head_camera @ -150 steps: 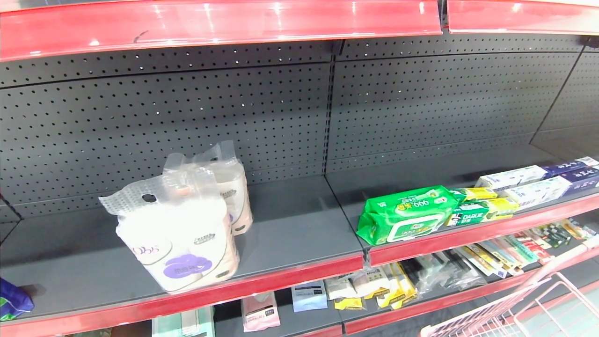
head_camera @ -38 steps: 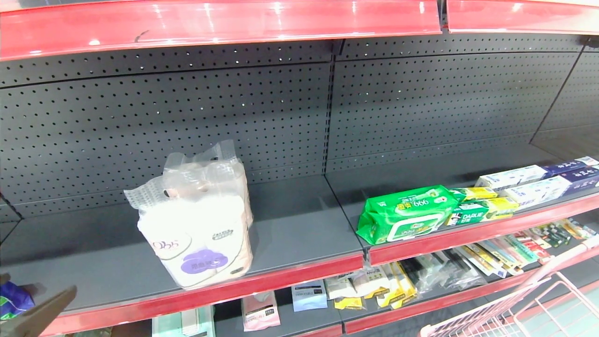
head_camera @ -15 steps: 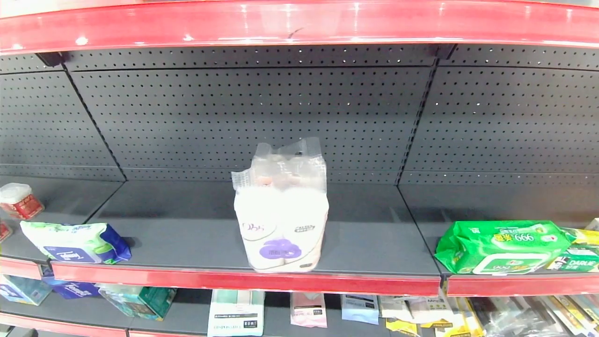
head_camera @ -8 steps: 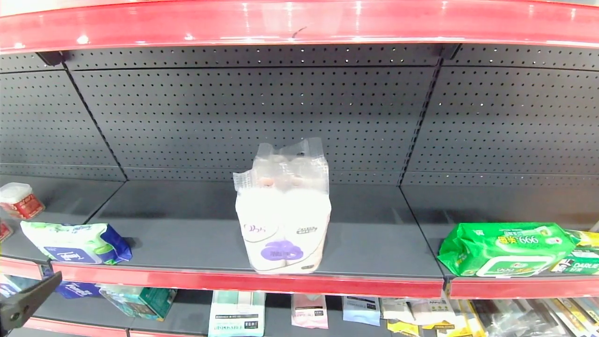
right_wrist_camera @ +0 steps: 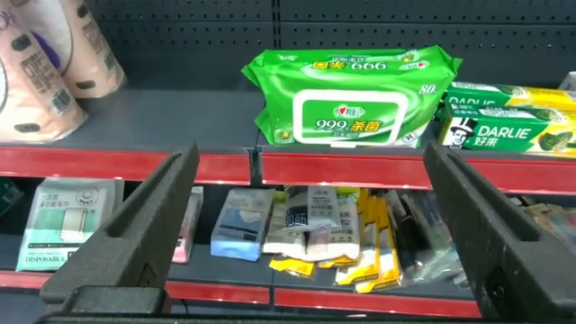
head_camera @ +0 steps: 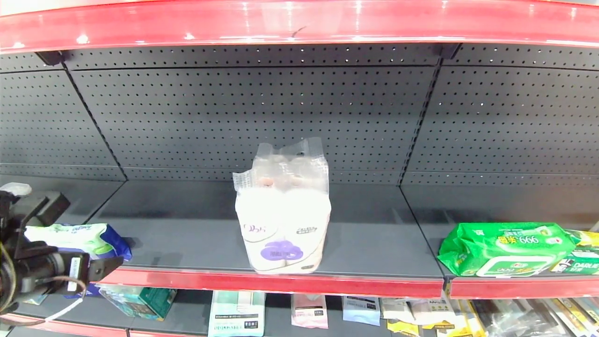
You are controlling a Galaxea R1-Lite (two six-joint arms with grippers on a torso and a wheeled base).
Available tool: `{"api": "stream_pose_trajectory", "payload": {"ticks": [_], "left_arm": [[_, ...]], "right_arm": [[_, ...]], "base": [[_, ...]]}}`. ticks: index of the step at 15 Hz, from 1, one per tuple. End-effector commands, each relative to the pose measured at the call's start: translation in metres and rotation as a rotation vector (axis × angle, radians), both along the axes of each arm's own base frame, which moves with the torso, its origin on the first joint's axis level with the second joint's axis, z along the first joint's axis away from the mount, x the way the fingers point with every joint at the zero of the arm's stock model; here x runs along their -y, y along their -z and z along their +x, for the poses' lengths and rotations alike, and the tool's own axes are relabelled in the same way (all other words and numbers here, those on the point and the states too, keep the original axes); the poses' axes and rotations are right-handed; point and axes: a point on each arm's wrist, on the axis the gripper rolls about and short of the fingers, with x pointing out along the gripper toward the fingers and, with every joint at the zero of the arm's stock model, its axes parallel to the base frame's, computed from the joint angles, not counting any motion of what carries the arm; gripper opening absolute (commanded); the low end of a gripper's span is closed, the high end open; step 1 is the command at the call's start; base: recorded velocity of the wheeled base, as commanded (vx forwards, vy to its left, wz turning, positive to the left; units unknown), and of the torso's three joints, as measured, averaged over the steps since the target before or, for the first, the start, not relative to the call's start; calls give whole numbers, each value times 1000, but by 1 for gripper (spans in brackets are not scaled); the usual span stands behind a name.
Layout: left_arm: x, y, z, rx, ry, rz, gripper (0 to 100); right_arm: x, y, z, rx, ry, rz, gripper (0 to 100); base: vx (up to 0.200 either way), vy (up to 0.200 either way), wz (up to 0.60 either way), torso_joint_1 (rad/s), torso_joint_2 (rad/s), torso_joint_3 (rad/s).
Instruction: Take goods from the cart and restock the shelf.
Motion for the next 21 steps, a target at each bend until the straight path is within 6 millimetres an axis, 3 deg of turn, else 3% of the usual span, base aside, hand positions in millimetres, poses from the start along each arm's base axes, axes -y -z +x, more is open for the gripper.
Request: {"api": "stream_pose_trajectory", "payload": {"ticks": [1, 5, 10, 21], "left_arm": [[13, 32, 52, -13, 31, -57, 100], [38, 44, 83, 2, 23, -150, 100], [69, 57, 92, -48, 67, -158, 100], [108, 80, 121, -91, 197, -62, 100]], "right_arm": [[0, 0, 0, 0, 0, -4, 100], [0, 0, 0, 0, -14, -30, 100], [0, 0, 0, 1, -14, -35, 100], [0, 0, 0, 1, -16, -35, 100]], "base": [[0, 0, 0, 0, 0, 0], [0, 0, 0, 0, 0, 0], [0, 0, 0, 0, 0, 0], [0, 0, 0, 0, 0, 0]]}}
